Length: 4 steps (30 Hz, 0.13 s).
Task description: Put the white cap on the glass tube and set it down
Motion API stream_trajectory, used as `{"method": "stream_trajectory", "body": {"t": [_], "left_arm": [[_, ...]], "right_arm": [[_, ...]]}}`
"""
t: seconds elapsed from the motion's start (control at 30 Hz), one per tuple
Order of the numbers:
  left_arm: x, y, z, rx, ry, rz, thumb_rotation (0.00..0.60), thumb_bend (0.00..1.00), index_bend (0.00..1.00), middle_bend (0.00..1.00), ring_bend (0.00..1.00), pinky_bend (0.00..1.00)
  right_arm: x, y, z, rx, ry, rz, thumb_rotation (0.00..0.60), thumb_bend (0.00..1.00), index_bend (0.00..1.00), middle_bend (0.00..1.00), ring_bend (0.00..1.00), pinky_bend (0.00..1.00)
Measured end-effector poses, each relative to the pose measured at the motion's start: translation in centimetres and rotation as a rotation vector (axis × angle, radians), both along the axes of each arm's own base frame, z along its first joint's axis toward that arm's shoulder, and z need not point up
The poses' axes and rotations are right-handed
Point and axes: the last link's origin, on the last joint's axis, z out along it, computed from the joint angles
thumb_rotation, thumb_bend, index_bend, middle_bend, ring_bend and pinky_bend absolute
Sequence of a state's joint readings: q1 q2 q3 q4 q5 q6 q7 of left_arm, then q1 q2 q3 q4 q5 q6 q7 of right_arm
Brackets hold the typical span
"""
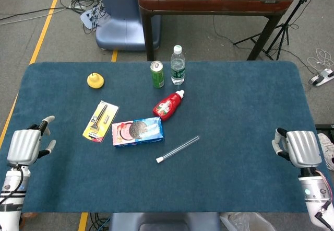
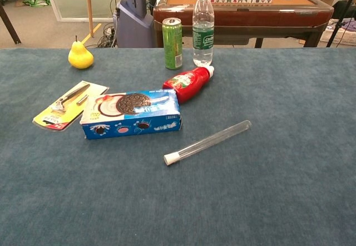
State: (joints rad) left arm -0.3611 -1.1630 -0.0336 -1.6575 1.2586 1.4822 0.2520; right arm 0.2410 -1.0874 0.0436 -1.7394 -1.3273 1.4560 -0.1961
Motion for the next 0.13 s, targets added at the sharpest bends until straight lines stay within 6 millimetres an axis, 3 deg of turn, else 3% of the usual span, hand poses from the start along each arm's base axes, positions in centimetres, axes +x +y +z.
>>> {"method": "stream_trajectory", "body": {"t": [0.13], "left_arm": [[-0.6, -1.8, -0.2, 0.006, 0.011, 0.017, 0.6, 0.27, 0.22, 0.48, 0.44, 0.59]], "right_arm": [[-0.5, 1.2, 0.0, -0.006, -0.012, -0.035, 0.6, 0.38, 0.68, 0.79, 0.79, 1.0]]}}
